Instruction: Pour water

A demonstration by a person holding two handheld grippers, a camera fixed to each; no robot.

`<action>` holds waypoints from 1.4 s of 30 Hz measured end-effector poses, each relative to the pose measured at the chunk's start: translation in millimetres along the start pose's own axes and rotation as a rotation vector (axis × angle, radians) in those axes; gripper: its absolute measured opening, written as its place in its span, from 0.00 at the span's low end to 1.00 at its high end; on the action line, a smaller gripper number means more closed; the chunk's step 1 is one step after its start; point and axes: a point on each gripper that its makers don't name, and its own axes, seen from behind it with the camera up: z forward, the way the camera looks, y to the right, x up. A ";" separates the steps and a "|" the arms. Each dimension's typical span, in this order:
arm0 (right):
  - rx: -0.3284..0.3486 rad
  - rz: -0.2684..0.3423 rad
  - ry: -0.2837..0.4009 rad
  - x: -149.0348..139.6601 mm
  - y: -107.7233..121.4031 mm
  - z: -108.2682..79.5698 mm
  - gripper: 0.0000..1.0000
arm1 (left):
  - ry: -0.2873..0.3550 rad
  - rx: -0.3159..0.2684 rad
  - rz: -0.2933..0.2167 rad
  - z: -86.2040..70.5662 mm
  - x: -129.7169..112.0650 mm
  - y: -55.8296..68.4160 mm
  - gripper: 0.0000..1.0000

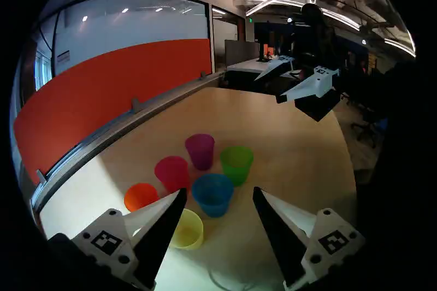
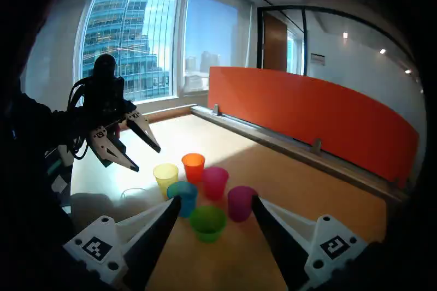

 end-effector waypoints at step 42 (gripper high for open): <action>0.005 0.000 -0.013 -7.4 7.0 9.8 0.99 | -0.159 0.005 0.016 72.9 -42.4 -11.2 0.90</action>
